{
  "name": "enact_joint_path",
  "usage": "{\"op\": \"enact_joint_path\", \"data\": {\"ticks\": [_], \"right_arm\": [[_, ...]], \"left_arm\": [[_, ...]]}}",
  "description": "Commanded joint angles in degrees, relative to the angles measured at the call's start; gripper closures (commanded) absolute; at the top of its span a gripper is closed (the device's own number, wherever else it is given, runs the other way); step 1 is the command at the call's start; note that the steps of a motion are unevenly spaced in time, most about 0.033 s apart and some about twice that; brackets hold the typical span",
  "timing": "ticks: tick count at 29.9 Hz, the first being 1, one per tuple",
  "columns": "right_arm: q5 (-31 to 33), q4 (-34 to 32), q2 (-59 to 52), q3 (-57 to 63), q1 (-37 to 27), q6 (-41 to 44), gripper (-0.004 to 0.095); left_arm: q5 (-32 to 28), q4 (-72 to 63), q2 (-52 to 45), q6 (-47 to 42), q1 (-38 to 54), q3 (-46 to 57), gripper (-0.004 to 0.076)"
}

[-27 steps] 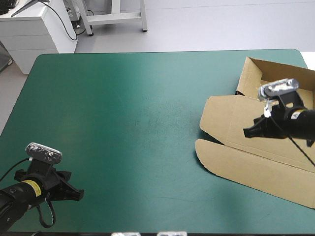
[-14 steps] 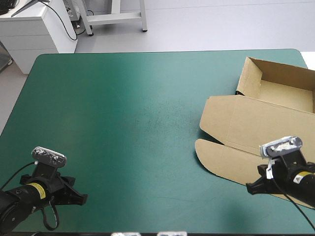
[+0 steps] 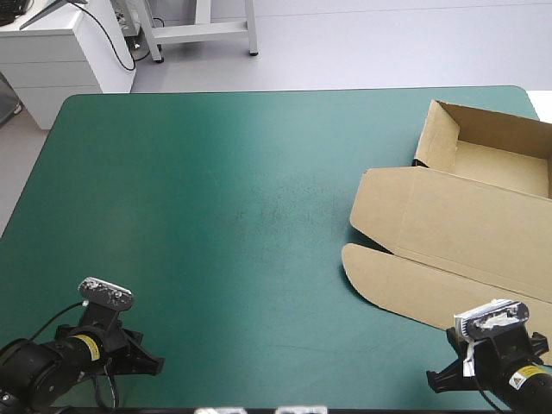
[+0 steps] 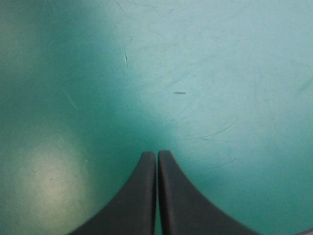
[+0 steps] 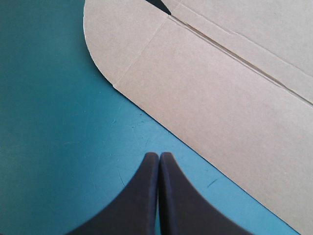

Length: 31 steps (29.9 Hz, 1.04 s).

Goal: Fold the box

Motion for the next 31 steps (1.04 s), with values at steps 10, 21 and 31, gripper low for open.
{"op": "enact_joint_path", "data": {"ticks": [10, 21, 31], "right_arm": [[-4.28, 0.27, -2.82, -0.09, 0.11, 0.02, 0.0923], [-1.39, 0.27, -2.82, -0.09, 0.11, 0.02, 0.0924], [-1.50, 0.27, -2.82, -0.09, 0.11, 0.02, 0.0924]], "left_arm": [[-7.76, -0.19, 0.20, 4.25, -0.20, -0.03, 0.0731], [-7.91, -2.86, 0.20, 3.85, -0.20, 0.15, 0.0731], [-7.91, -2.94, 0.20, 3.71, -0.20, 0.15, 0.0731]]}}
